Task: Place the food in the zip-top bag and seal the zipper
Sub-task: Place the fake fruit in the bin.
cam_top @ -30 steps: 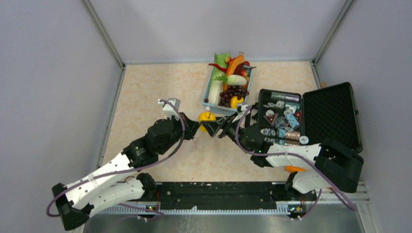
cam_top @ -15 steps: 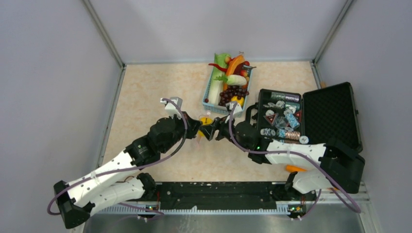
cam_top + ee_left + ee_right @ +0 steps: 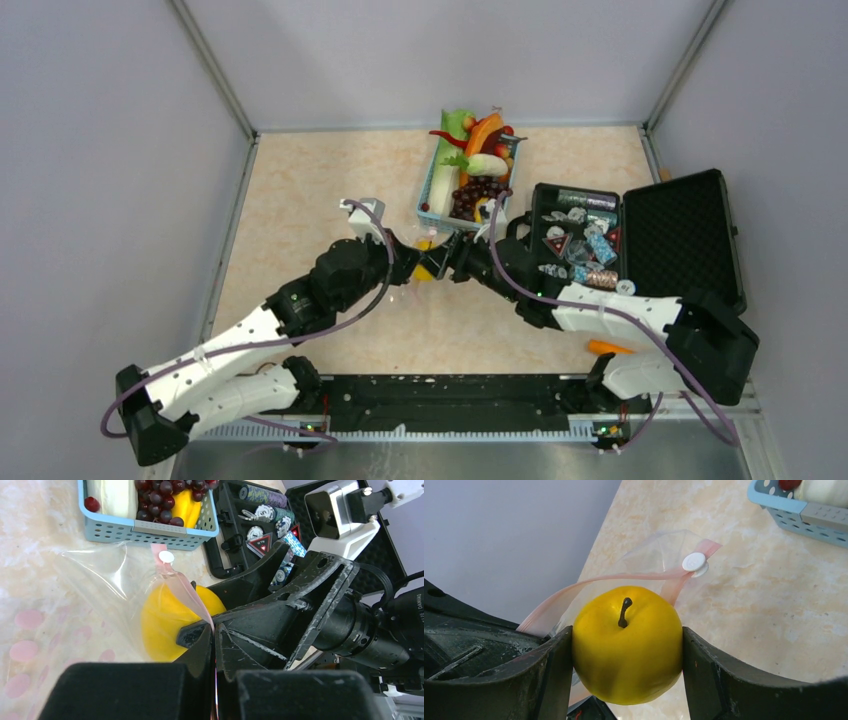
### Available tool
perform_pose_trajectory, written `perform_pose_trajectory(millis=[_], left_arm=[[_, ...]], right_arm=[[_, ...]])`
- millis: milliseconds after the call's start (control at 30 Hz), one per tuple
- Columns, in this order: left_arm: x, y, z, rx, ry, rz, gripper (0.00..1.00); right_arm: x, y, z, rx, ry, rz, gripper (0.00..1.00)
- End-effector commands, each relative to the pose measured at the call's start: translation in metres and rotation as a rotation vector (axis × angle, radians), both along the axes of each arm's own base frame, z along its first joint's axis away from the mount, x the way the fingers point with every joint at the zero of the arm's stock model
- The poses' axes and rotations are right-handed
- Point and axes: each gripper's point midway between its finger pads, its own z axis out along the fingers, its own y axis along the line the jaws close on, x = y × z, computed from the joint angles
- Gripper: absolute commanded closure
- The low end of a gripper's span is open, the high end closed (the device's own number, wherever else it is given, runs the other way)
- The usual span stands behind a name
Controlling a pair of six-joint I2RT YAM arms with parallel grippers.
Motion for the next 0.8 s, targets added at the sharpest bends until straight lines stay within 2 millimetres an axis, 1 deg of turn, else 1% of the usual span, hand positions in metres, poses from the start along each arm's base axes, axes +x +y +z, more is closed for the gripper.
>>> perform_pose_trajectory(millis=[0, 67, 100, 167, 233, 267, 300, 333, 433, 467, 533, 600, 700, 767], left_arm=[[-0.002, -0.014, 0.017, -0.046, -0.029, -0.054, 1.00], [-0.003, -0.017, 0.018, -0.041, -0.033, -0.073, 1.00], [-0.004, -0.017, 0.019, -0.038, -0.034, -0.079, 1.00], [-0.004, -0.017, 0.021, -0.038, -0.044, -0.083, 1.00], [-0.004, -0.015, 0.028, -0.054, -0.061, -0.076, 1.00], [-0.004, -0.013, 0.033, -0.068, -0.069, -0.069, 1.00], [-0.002, -0.011, 0.038, -0.079, -0.084, -0.056, 1.00], [-0.001, -0.010, 0.044, -0.090, -0.096, -0.046, 1.00], [-0.001, -0.006, 0.059, -0.081, -0.090, -0.033, 1.00], [-0.001, -0.006, 0.065, -0.081, -0.085, -0.034, 1.00], [-0.003, -0.007, 0.074, -0.088, -0.066, -0.041, 1.00], [-0.003, -0.007, 0.077, -0.096, -0.040, -0.038, 1.00], [-0.004, -0.008, 0.078, -0.110, -0.023, -0.044, 1.00], [-0.008, -0.011, 0.078, -0.125, -0.012, -0.068, 1.00]], right_arm=[[-0.008, 0.015, 0.024, 0.076, 0.017, 0.057, 0.42], [-0.006, 0.018, 0.021, 0.030, 0.004, 0.070, 0.52], [-0.006, 0.019, 0.020, 0.007, -0.011, 0.079, 0.54], [-0.008, 0.023, 0.022, 0.001, -0.084, 0.120, 0.55], [-0.016, 0.024, 0.024, 0.024, -0.175, 0.174, 0.58], [-0.021, 0.022, 0.019, 0.025, -0.219, 0.200, 0.59], [-0.023, 0.019, 0.022, 0.037, -0.265, 0.201, 0.59], [-0.024, 0.016, 0.026, 0.054, -0.301, 0.196, 0.59], [-0.040, 0.011, 0.055, 0.113, -0.484, 0.254, 0.62], [-0.045, 0.010, 0.065, 0.112, -0.549, 0.280, 0.62], [-0.052, 0.015, 0.074, 0.064, -0.621, 0.347, 0.64], [-0.055, 0.015, 0.081, 0.026, -0.680, 0.359, 0.64], [-0.052, 0.004, 0.092, 0.002, -0.760, 0.300, 0.62], [-0.045, -0.001, 0.097, -0.028, -0.776, 0.256, 0.62]])
